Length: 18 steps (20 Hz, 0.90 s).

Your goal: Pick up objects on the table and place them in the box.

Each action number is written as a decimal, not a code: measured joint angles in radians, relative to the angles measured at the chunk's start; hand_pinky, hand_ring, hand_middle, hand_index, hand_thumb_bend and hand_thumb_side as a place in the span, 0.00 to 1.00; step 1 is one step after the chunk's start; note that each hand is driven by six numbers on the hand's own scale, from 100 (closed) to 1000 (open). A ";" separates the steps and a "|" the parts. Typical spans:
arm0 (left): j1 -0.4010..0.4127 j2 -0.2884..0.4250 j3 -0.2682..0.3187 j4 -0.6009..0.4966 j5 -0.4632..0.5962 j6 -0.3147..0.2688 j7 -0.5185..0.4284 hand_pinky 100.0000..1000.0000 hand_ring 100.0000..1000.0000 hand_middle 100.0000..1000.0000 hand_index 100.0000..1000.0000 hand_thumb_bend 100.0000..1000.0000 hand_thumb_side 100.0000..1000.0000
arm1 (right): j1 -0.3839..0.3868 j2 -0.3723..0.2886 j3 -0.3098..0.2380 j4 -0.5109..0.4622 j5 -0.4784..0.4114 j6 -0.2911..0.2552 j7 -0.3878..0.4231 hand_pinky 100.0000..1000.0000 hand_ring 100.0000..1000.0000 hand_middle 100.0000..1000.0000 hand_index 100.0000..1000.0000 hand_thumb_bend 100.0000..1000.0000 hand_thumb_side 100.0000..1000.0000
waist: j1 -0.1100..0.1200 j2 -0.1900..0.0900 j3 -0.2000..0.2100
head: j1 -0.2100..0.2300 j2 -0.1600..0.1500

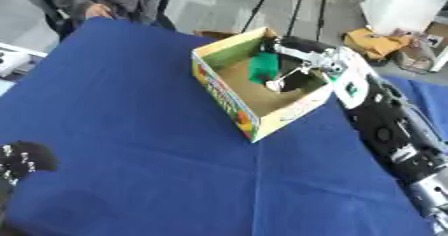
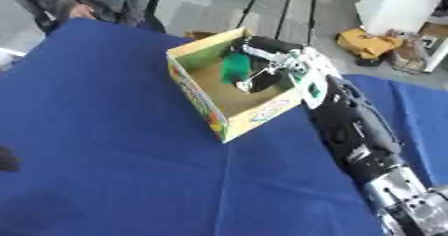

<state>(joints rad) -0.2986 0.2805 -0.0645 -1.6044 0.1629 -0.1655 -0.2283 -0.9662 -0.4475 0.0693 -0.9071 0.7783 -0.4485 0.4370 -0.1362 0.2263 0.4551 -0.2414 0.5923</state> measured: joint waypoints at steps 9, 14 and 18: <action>-0.001 -0.004 0.000 0.000 0.000 0.000 0.000 0.59 0.57 0.54 0.63 0.33 1.00 | 0.009 0.030 0.007 0.024 0.039 -0.008 -0.014 0.48 0.38 0.72 0.87 0.00 0.00 | 0.001 0.009 -0.002 | -0.008 0.000; -0.001 -0.008 0.000 0.000 -0.001 0.000 0.000 0.59 0.57 0.54 0.63 0.33 1.00 | 0.009 0.030 0.011 0.025 0.057 -0.013 -0.022 0.54 0.53 0.80 0.89 0.00 0.00 | 0.001 0.010 -0.005 | -0.008 0.002; -0.001 -0.008 0.000 0.000 -0.002 0.000 0.000 0.59 0.57 0.54 0.63 0.33 1.00 | 0.013 0.030 0.012 0.025 0.070 -0.019 -0.030 0.62 0.74 0.85 0.91 0.00 0.05 | 0.001 0.010 -0.006 | -0.008 0.002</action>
<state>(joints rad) -0.2999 0.2729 -0.0643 -1.6046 0.1609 -0.1660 -0.2278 -0.9537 -0.4171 0.0809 -0.8825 0.8486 -0.4677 0.4073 -0.1351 0.2364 0.4495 -0.2499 0.5943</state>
